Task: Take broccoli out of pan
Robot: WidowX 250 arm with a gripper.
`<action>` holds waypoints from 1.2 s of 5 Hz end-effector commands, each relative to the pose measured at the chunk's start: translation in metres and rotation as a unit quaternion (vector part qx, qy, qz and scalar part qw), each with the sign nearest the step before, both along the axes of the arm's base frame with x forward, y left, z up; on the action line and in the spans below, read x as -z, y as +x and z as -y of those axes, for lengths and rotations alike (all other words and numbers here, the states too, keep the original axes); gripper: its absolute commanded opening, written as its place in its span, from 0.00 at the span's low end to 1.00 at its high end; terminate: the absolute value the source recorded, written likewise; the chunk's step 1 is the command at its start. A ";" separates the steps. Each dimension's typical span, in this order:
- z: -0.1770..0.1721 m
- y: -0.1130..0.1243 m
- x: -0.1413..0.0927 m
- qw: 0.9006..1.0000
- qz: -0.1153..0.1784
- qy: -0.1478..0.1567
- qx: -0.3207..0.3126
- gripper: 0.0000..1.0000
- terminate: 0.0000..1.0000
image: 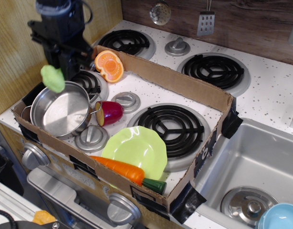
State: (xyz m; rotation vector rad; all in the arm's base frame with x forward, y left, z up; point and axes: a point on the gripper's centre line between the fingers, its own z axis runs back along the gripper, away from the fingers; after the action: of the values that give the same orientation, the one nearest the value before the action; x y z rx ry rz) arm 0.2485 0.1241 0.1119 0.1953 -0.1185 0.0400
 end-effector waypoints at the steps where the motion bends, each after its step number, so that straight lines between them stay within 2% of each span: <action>1: 0.036 0.057 -0.029 0.998 0.063 0.005 -0.016 0.00 0.00; 2: 0.044 0.088 -0.030 0.998 0.066 -0.002 -0.013 0.00 0.00; 3: 0.044 0.106 -0.016 0.993 0.118 0.013 -0.016 0.00 0.00; 4: 0.046 0.117 0.000 0.988 0.153 -0.016 -0.013 0.00 0.00; 5: 0.051 0.118 0.023 0.971 0.230 -0.038 -0.049 0.00 0.00; 6: 0.056 0.113 0.037 0.958 0.271 -0.056 -0.074 0.00 0.00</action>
State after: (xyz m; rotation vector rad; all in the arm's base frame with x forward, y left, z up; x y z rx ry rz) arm 0.3526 0.0650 0.0537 0.0667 -0.6145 0.2544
